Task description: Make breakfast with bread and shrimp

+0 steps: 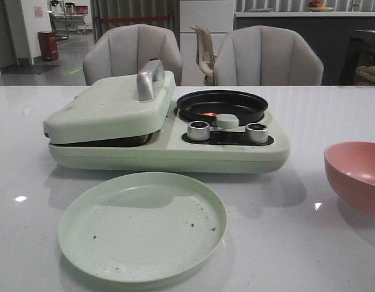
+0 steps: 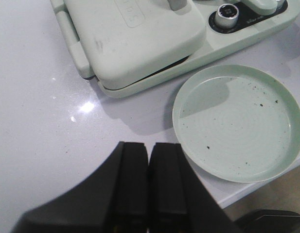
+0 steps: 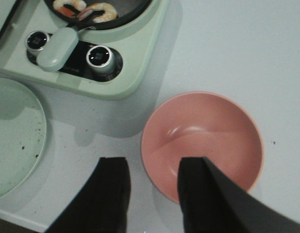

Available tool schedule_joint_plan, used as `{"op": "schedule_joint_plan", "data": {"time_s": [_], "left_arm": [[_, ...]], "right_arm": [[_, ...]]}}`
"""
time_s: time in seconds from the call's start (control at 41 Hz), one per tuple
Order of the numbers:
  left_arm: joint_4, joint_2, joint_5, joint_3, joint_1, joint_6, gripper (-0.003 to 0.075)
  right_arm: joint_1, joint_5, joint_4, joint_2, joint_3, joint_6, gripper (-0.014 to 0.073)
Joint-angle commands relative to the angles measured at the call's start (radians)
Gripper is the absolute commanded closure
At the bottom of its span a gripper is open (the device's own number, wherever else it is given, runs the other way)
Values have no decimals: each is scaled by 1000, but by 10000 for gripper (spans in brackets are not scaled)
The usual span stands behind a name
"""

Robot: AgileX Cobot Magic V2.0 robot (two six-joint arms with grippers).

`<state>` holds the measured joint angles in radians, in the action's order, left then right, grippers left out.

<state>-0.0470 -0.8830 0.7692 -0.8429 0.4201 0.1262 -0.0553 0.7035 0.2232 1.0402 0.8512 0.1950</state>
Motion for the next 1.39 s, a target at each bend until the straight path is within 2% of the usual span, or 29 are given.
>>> {"op": "schedule_joint_plan", "data": {"time_s": [0.0,0.195,0.366,0.561,0.683,0.781,0.879,1.123,1.269,1.367], "left_arm": [[-4,4,-66,-27,8,-9,619],[-4,4,-66,-27,8,-9,619],[-4,4,-66,-27,8,-9,619],[-4,4,-66,-27,8,-9,619],[-4,4,-66,-27,8,-9,619],[-4,4,-66,-27,8,-9,619],[-4,4,-66,-27,8,-9,619],[-4,4,-64,-27,8,-15,619],[67,4,-66,-27,-13,-169,619],[82,4,-53,-27,-22,-181,619]], "right_arm": [[-5,-34,-10,-99,-22,10,214],[-5,3,-95,-208,-127,-83,214],[-5,0,-191,-227,-189,-186,214],[-5,-9,-194,-228,-198,-195,220],[-5,-9,-194,-228,-198,-195,322],[-5,-9,-194,-228,-198,-195,461],[-5,-9,-194,-228,-198,-195,564],[-5,-9,-194,-228,-198,-195,558],[-5,-9,-193,-228,-198,-195,558],[-5,-9,-193,-228,-198,-195,558]]}}
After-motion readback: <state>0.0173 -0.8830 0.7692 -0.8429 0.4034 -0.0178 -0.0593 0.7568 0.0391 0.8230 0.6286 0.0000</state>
